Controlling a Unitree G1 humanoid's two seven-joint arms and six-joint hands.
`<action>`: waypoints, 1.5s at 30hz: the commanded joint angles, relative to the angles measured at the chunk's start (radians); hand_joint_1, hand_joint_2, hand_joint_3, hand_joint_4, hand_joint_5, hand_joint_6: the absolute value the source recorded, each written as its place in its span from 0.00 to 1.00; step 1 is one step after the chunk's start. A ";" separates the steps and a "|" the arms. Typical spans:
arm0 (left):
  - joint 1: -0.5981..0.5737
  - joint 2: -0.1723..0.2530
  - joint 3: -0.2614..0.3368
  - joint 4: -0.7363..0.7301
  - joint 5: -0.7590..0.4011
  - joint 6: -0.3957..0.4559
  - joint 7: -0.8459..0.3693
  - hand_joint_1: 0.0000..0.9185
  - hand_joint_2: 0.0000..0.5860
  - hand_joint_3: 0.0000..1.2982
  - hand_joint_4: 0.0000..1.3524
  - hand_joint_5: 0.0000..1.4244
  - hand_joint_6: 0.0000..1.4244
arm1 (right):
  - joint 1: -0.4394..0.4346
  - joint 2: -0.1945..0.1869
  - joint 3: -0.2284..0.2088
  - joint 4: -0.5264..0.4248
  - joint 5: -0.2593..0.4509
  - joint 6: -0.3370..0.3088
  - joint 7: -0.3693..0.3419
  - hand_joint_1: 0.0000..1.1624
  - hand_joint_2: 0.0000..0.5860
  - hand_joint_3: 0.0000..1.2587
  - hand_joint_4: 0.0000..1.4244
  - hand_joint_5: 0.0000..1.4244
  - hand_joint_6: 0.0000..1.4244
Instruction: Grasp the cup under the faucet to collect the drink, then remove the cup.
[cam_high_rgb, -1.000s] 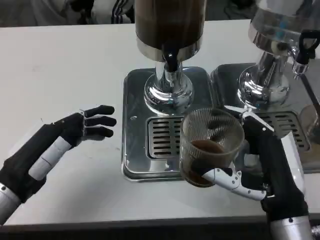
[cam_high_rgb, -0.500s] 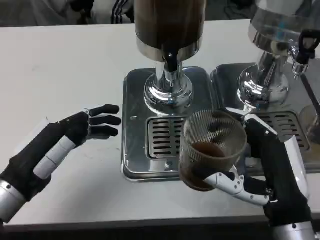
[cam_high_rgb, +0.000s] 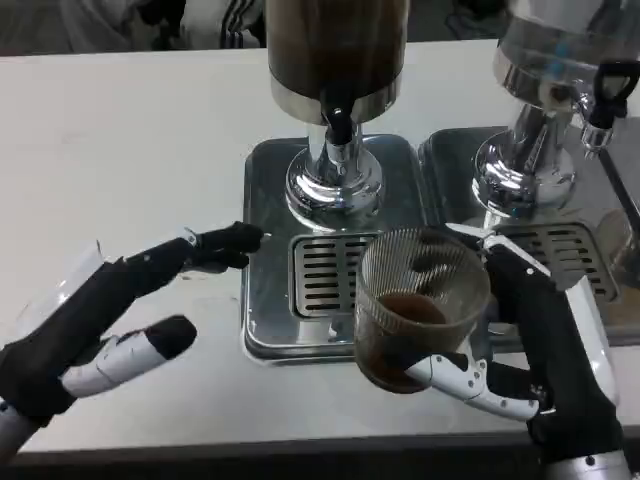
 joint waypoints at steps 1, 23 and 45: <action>0.055 0.063 0.044 -0.092 0.087 -0.148 0.047 0.00 0.09 0.15 0.01 0.05 0.11 | 0.001 0.011 0.001 -0.056 0.041 -0.009 0.006 0.79 0.19 0.60 0.63 0.74 0.97; 0.099 0.189 0.072 -0.105 0.324 -0.419 0.189 0.00 0.06 0.01 0.00 0.00 0.00 | 0.033 0.006 -0.008 -0.131 0.078 0.023 0.046 0.79 0.19 0.61 0.64 0.75 0.97; 0.135 0.235 0.046 -0.134 0.381 -0.395 0.230 0.00 0.06 0.00 0.00 0.00 0.00 | 0.051 0.010 -0.011 -0.153 0.091 0.036 0.063 0.79 0.19 0.62 0.64 0.75 0.98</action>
